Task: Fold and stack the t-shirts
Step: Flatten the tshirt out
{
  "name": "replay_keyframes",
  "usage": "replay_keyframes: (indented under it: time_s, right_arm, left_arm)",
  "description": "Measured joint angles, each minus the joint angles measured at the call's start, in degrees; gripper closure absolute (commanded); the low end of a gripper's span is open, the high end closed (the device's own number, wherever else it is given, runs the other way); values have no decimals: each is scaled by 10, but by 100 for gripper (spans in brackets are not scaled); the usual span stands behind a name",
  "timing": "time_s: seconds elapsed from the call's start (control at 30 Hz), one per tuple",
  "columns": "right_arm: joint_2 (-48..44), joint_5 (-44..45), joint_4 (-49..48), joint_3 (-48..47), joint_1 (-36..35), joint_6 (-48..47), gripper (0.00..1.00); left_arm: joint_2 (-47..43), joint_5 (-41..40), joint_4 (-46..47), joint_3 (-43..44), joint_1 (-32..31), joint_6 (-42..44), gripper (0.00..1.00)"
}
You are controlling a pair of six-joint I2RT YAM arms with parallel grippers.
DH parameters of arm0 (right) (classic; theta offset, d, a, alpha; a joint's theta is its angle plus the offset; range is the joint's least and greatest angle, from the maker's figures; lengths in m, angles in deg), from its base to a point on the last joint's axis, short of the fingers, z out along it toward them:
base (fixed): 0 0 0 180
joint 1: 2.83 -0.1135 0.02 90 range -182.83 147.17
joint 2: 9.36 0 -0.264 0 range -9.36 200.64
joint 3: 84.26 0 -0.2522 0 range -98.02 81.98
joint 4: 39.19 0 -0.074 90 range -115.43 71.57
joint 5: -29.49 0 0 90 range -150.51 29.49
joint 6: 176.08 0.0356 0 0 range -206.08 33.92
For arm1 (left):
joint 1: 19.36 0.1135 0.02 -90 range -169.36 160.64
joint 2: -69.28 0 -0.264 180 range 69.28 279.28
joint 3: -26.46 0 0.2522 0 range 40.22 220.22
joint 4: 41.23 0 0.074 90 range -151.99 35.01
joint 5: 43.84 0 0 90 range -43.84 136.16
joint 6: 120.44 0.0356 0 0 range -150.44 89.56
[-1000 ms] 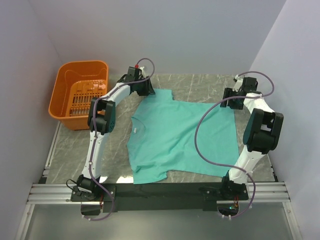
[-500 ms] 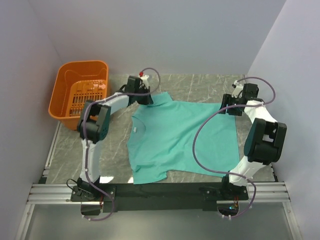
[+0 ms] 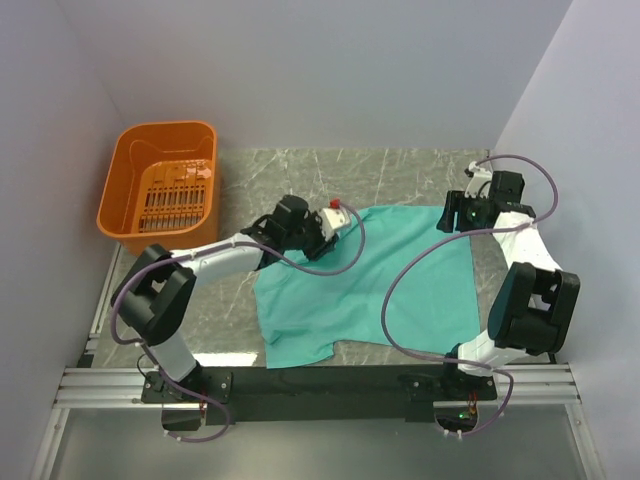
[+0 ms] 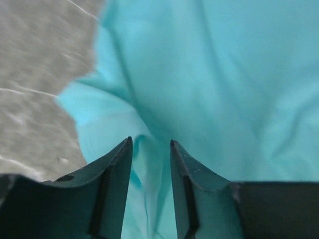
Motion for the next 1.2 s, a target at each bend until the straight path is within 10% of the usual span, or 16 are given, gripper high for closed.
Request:
replay_keyframes:
  time_s: [0.4, 0.7, 1.2]
  right_arm:
    - [-44, -16, 3, 29, 0, -13, 31]
    - [-46, -24, 2, 43, 0, -11, 31]
    - [-46, -24, -1, 43, 0, -8, 31]
  left_arm:
    - [-21, -71, -145, 20, -21, -121, 34]
    - [7, -100, -134, 73, 47, -398, 40]
    - [82, -70, -138, 59, 40, -492, 46]
